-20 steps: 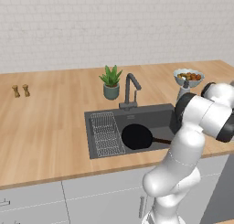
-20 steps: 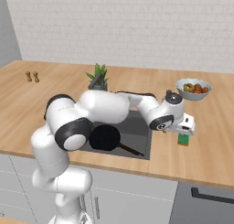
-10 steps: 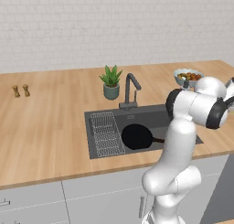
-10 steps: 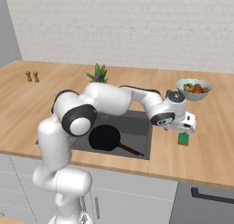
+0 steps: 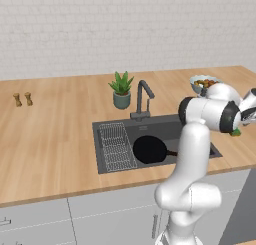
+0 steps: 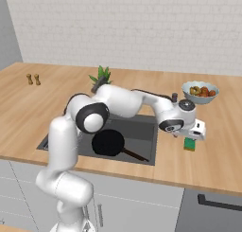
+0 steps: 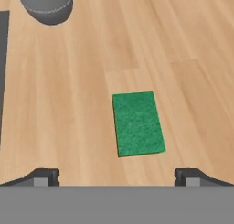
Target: Pick the pan and sponge and place them into the sink. Then turn on the water.
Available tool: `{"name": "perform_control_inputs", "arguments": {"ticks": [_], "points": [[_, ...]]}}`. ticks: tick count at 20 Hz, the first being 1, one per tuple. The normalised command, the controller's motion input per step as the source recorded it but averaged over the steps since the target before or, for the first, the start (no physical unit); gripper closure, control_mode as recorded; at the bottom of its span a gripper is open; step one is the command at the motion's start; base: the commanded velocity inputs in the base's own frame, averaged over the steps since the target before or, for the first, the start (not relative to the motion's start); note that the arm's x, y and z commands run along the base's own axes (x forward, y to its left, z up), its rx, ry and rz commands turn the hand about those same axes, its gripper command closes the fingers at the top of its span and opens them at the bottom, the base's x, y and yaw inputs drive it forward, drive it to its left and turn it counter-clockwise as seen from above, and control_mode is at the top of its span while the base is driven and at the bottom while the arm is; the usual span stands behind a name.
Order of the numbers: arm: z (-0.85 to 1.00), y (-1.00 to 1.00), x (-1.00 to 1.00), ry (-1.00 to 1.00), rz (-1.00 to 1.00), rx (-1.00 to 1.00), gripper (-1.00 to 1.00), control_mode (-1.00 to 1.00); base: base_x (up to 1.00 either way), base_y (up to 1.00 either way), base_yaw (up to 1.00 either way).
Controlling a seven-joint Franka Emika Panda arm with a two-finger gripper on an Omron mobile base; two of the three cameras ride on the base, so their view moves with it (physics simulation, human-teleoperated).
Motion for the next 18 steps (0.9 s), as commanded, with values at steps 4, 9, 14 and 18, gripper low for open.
{"name": "perform_control_inputs", "arguments": {"ticks": [4, 9, 14, 18], "points": [[-0.22, -0.18, 0.25, 0.01, 0.02, 0.0, -1.0, -1.0, 0.0, 0.0, 0.0], [-0.22, -0.1, 0.3, 0.04, 0.01, 0.0, -1.0, -1.0, 0.0, 0.0, 0.0], [-0.26, 0.0, 0.33, 0.09, 0.0, 0.0, -1.0, -1.0, 0.0, 0.0, 0.0], [-0.27, -0.07, 0.35, 0.06, 0.0, 0.0, -1.0, -1.0, 0.0, 0.0, 0.0]]}}
